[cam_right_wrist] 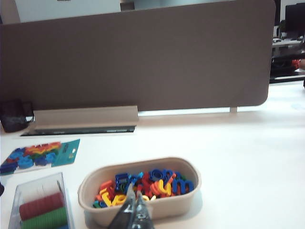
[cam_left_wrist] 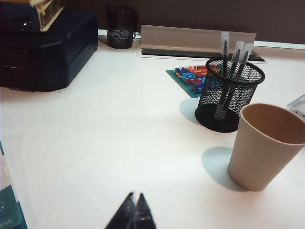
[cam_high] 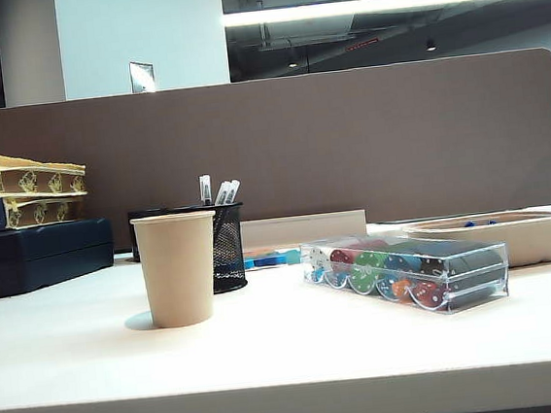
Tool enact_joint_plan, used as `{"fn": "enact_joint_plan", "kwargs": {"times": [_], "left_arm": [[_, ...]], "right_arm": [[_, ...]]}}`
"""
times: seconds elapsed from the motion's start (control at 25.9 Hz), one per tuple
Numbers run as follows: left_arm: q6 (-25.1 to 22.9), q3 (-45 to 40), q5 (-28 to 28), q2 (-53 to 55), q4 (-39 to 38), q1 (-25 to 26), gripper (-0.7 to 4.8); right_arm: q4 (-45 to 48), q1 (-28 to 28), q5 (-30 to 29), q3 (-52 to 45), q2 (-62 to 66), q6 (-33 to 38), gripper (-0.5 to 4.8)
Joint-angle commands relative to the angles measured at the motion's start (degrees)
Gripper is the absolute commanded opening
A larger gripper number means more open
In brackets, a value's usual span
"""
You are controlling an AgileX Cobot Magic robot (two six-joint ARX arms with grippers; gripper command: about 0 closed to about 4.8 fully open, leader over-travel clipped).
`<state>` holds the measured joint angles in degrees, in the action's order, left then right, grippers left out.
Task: Pick up one pen and put it in the pen container.
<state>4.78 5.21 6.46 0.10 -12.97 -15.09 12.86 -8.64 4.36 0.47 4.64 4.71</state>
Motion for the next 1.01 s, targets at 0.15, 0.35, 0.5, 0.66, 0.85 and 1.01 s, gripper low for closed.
{"fn": "enact_joint_plan", "kwargs": {"times": [0.15, 0.35, 0.5, 0.66, 0.85, 1.01], "left_arm": [[0.15, 0.26, -0.44, 0.04, 0.26, 0.04, -0.06], [0.15, 0.26, -0.44, 0.04, 0.17, 0.04, -0.06], [0.15, 0.26, -0.44, 0.04, 0.17, 0.04, -0.06], [0.15, 0.26, -0.44, 0.04, 0.17, 0.07, -0.06], [0.15, 0.26, -0.46, 0.04, 0.15, 0.07, -0.06], [0.15, 0.26, -0.44, 0.04, 0.15, 0.07, -0.06]], "right_arm": [[-2.89, -0.77, -0.22, 0.24, -0.02, 0.20, -0.01], [-4.11, -0.77, -0.24, 0.24, -0.02, 0.20, -0.01], [-4.11, -0.77, -0.22, 0.24, -0.02, 0.20, -0.01], [-4.15, -0.77, -0.24, 0.24, -0.68, 0.20, -0.01], [-4.15, -0.74, -0.22, 0.24, -3.58, 0.20, -0.01], [-3.30, -0.72, -0.22, 0.26, -4.83, 0.20, -0.01]]}}
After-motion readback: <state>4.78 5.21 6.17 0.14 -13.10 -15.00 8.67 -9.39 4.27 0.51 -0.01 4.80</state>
